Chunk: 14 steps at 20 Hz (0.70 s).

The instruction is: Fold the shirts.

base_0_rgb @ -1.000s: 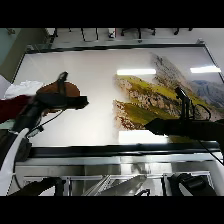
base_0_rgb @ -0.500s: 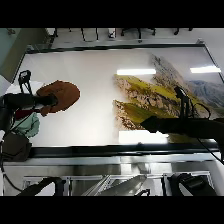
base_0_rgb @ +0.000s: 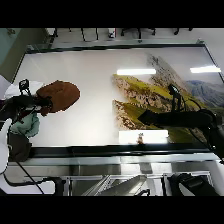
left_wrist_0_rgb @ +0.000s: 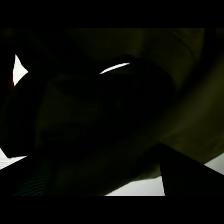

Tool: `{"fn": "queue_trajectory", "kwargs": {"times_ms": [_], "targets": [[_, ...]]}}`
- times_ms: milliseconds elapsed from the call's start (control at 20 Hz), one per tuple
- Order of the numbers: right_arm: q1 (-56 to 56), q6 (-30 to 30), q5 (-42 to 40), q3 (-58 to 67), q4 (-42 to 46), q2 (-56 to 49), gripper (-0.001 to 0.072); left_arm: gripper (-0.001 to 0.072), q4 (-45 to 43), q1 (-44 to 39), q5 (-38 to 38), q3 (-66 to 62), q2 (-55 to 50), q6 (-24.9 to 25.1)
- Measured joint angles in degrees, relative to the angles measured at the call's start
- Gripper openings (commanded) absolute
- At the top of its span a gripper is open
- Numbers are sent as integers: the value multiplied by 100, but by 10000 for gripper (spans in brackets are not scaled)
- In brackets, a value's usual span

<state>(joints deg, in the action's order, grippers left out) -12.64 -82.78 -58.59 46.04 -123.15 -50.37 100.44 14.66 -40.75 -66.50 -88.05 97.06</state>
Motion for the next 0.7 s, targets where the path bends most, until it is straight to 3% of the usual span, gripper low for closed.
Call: {"fn": "queue_trajectory", "kwargs": {"times_ms": [50, 150, 300, 400, 700], "targets": [[0, 0, 85, 0, 11, -59, 646, 584, 0, 4, -42, -166, -179, 9], [0, 0, 249, 0, 11, -122, 644, 14, 9, -11, -306, -533, -531, 7], [2, 0, 422, 0, 11, -168, 625, 13, 7, -114, -916, -1038, -922, 7], [39, 0, 459, 4, 11, -181, 265, 13, 50, -238, -1252, -1276, -984, 4], [782, -337, 140, 472, -140, -173, 251, 12, 1191, -1034, -1784, -1762, 61, 127]]}}
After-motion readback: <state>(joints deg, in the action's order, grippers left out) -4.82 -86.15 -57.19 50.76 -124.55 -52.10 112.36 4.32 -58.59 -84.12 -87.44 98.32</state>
